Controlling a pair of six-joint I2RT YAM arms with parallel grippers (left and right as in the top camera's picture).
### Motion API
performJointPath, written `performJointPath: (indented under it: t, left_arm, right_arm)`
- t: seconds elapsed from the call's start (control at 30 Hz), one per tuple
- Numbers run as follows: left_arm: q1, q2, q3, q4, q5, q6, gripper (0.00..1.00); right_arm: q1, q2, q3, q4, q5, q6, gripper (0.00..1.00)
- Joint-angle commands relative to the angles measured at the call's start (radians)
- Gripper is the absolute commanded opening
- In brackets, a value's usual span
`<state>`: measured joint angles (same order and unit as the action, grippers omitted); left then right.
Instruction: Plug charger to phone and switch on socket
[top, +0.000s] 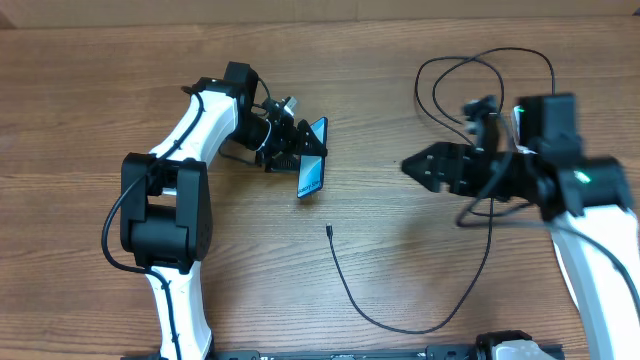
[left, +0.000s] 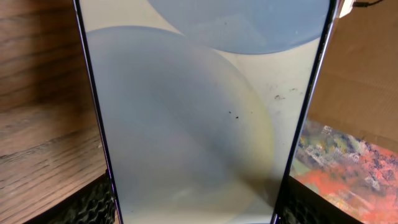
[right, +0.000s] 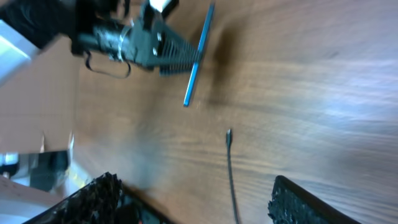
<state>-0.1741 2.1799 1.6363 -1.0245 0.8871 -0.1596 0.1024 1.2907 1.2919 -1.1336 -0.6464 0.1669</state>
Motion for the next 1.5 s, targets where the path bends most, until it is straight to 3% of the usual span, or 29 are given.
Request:
performJointPath:
  t: [0.0, 0.1, 0.2, 0.57, 0.73, 0.9, 0.97, 1.03, 1.1, 1.2, 1.4, 1.47]
  left_arm:
    - [-0.031, -0.048, 0.003, 0.002, 0.056, 0.026, 0.72]
    - [-0.051, -0.048, 0.003, 0.001, 0.056, 0.026, 0.72]
    - [-0.072, -0.048, 0.003, 0.001, 0.056, 0.026, 0.73]
    - [-0.085, -0.048, 0.003, -0.011, 0.135, 0.027, 0.73]
    - [-0.088, -0.048, 0.003, -0.005, 0.126, 0.036, 0.74]
    - [-0.088, -0.048, 0.003, 0.023, 0.127, 0.037, 0.74]
    - [-0.088, -0.048, 0.003, 0.027, 0.127, 0.037, 0.74]
    - [-0.088, -0.048, 0.003, 0.027, 0.127, 0.037, 0.74]
    - [-0.088, -0.048, 0.003, 0.027, 0.127, 0.037, 0.75]
    - [-0.088, -0.048, 0.003, 0.028, 0.127, 0.037, 0.77]
    - [-0.082, -0.048, 0.003, 0.035, 0.135, 0.078, 0.84]
    - [-0.064, -0.048, 0.003, 0.047, 0.252, 0.114, 0.84]
  right_arm:
    - [0.079, 0.111, -0.025, 0.022, 0.025, 0.078, 0.77]
    - [0.153, 0.217, -0.025, 0.066, 0.059, 0.101, 0.77]
    - [0.260, 0.333, -0.025, 0.177, 0.153, 0.241, 0.77]
    - [0.433, 0.466, -0.025, 0.415, 0.351, 0.463, 0.73]
    - [0.453, 0.488, -0.025, 0.442, 0.346, 0.466, 0.55]
    - [0.453, 0.488, -0.025, 0.450, 0.346, 0.466, 0.44]
    - [0.453, 0.488, -0.025, 0.460, 0.346, 0.466, 0.33]
    - [0.453, 0.488, -0.025, 0.460, 0.346, 0.466, 0.31]
    - [0.453, 0.488, -0.025, 0.460, 0.346, 0.466, 0.14]
    - [0.453, 0.488, -0.025, 0.460, 0.346, 0.466, 0.04]
    - [0.445, 0.468, -0.025, 0.459, 0.312, 0.453, 0.04]
    - [0.428, 0.429, -0.025, 0.459, 0.262, 0.411, 0.04]
